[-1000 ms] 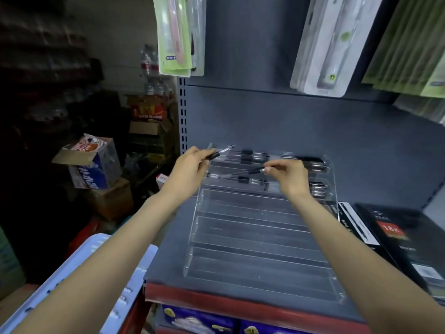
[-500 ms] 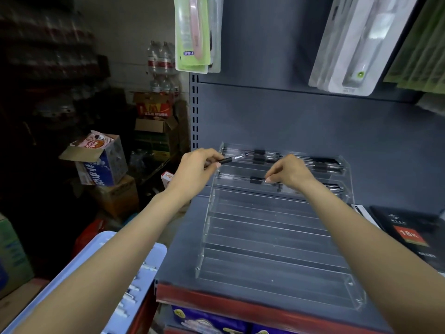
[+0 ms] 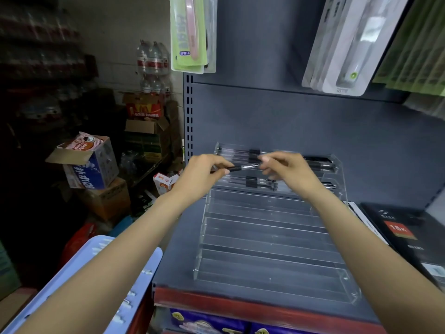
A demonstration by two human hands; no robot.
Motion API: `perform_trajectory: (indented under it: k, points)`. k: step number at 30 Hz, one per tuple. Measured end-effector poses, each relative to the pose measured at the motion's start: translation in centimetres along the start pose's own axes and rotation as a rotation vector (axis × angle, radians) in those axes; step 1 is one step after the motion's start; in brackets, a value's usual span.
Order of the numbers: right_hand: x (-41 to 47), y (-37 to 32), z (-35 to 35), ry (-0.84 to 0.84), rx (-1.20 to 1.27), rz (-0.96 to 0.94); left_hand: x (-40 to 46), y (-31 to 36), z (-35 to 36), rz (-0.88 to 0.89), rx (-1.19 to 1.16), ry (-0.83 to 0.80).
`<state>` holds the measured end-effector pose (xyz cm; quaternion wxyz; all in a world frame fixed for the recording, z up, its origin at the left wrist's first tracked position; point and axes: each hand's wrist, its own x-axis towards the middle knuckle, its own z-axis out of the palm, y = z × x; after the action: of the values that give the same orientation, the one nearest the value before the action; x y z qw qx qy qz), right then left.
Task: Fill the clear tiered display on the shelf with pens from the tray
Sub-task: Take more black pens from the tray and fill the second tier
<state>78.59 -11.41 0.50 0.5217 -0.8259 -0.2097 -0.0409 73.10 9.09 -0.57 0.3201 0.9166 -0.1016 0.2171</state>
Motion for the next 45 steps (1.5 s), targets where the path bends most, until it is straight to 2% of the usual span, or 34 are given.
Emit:
perform_trajectory:
  k: [3,6,9,11,13,16,22,29,34,39,42,45]
  points:
    - [-0.7,-0.7,0.4,-0.082,0.087,-0.036,0.5,0.9,0.7,0.032,-0.015,-0.026]
    - [-0.4,-0.1,0.1,0.015,0.080,-0.037,0.6,0.8,1.0,0.028,0.004,0.022]
    - [0.2,1.2,-0.6,0.166,0.066,0.010,0.3,-0.5,0.5,-0.105,0.043,0.083]
    - [0.4,1.9,-0.6,0.220,0.014,0.043,0.2,-1.5,0.2,-0.244,0.047,0.036]
    - [0.6,2.4,-0.3,0.227,-0.064,0.067,0.2,-2.0,0.3,-0.342,0.000,-0.044]
    - [0.8,2.4,0.2,0.186,-0.183,0.073,0.3,-2.1,0.8,-0.387,-0.055,-0.076]
    - [1.7,2.0,0.9,0.007,-0.385,0.108,-0.2,-2.7,1.4,-0.368,-0.065,-0.044]
    - [2.2,1.9,1.2,-0.114,-0.530,0.149,-0.1,-3.1,1.7,-0.366,-0.090,-0.024]
    - [1.2,1.6,1.8,-0.118,-0.486,0.099,-0.2,-3.5,1.7,-0.371,-0.077,-0.031]
    - [0.0,0.4,3.3,-0.006,-0.366,-0.027,-1.4,-1.9,0.8,-0.278,-0.115,0.107]
    - [-1.0,-0.6,5.5,-0.040,-0.282,-0.071,-3.4,-1.9,0.0,-0.238,-0.098,0.151]
    - [-2.3,-1.8,8.5,-0.100,-0.204,-0.081,-6.6,-3.4,-1.1,-0.282,-0.127,0.178]
